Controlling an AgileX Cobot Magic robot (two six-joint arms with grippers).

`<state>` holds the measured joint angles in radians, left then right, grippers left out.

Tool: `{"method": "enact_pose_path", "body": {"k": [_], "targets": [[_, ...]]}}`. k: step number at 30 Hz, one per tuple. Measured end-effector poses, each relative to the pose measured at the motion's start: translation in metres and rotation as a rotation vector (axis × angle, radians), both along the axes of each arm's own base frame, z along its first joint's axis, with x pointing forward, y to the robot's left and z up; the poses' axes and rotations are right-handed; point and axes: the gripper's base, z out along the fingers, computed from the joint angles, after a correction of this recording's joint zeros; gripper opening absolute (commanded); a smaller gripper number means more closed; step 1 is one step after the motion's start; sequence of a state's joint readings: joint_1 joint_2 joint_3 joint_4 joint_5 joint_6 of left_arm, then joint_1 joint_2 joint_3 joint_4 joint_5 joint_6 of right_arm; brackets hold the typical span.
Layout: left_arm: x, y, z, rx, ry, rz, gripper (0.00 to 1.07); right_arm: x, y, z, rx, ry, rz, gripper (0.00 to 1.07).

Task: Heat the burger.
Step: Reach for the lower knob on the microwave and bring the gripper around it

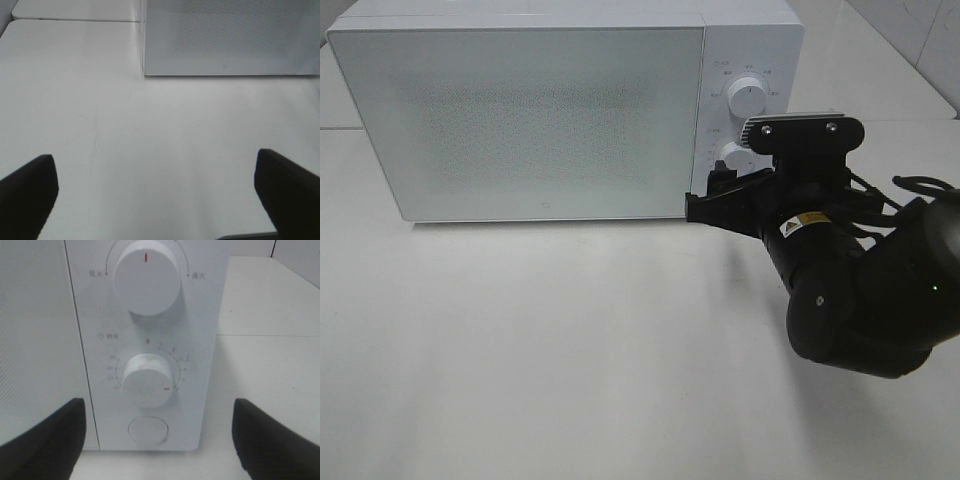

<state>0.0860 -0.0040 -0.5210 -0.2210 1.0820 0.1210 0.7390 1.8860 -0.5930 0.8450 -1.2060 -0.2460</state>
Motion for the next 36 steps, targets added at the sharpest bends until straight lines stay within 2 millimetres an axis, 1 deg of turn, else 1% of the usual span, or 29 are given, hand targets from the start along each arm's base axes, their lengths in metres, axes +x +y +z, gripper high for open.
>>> {"method": "enact_pose_path", "body": {"k": [1, 6, 7, 13, 18, 28, 30, 36], "targets": [[0.000, 0.000, 0.000, 0.000, 0.000, 0.000, 1.00, 0.005, -0.001, 0.001, 0.000, -0.010, 0.001, 0.78], [0.000, 0.000, 0.000, 0.000, 0.000, 0.000, 1.00, 0.014, -0.003, -0.003, -0.010, -0.011, -0.002, 0.78], [0.000, 0.000, 0.000, 0.000, 0.000, 0.000, 1.00, 0.017, -0.002, -0.006, -0.017, -0.005, 0.004, 0.77], [0.000, 0.000, 0.000, 0.000, 0.000, 0.000, 1.00, 0.026, 0.006, -0.017, -0.026, 0.018, 0.020, 0.76], [0.000, 0.000, 0.000, 0.000, 0.000, 0.000, 1.00, 0.033, 0.010, -0.019, -0.020, 0.012, 0.021, 0.76], [0.000, 0.000, 0.000, 0.000, 0.000, 0.000, 1.00, 0.049, 0.007, -0.016, -0.007, -0.008, 0.004, 0.76], [0.000, 0.000, 0.000, 0.000, 0.000, 0.000, 1.00, 0.054, 0.007, -0.020, -0.014, -0.006, 0.010, 0.76], [0.000, 0.000, 0.000, 0.000, 0.000, 0.000, 1.00, 0.058, 0.007, -0.025, -0.019, 0.005, 0.011, 0.76]]}}
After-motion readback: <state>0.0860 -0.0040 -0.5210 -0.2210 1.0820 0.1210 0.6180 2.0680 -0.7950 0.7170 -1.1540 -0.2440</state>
